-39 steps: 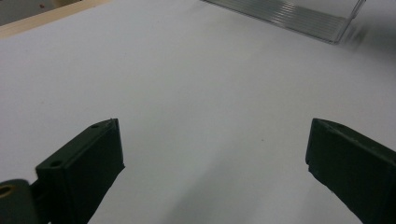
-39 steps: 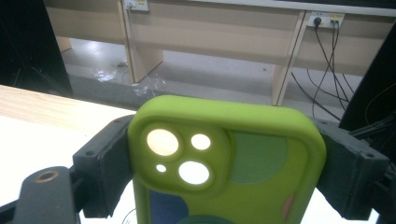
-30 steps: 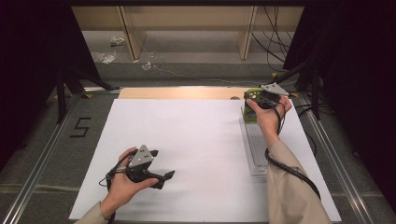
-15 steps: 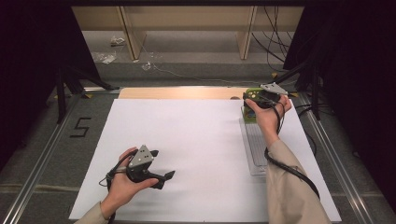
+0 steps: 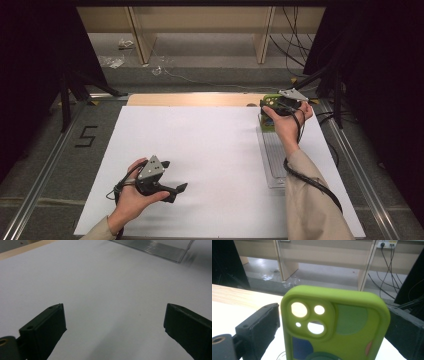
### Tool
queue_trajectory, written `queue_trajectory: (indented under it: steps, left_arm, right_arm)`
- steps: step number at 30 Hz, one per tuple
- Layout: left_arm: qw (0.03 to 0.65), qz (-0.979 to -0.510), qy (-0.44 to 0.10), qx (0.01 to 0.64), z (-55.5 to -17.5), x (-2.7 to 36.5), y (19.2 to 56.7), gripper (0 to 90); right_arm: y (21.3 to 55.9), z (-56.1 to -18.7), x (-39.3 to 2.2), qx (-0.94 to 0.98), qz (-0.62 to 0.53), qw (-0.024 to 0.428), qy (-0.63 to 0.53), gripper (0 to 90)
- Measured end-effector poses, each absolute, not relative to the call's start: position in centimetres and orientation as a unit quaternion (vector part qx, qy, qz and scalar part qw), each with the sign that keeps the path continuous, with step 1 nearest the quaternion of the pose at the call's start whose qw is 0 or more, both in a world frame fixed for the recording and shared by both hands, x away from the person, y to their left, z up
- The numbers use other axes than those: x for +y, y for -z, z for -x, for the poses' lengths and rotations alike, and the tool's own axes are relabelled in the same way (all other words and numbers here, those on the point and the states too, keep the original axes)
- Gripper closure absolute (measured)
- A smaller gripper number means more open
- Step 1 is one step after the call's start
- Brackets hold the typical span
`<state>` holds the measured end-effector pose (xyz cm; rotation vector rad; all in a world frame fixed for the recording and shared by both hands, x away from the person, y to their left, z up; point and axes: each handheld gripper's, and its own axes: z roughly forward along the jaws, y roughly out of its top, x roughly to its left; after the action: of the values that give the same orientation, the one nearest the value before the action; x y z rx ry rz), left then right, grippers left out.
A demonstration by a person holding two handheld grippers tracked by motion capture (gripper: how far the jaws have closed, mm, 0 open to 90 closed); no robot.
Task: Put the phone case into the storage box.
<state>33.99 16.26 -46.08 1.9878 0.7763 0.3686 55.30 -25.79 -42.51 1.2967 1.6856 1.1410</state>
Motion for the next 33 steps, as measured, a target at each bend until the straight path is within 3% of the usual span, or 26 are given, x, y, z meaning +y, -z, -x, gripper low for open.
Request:
queue_trajectory:
  steps: [33]
  left_arm:
    - [0.468, -0.811, -0.151, 0.317, -34.0, 16.2, 46.1, 3.5]
  right_arm:
    - [42.2, -53.5, -25.6, 0.669, -0.524, 0.327, -0.413, 5.5]
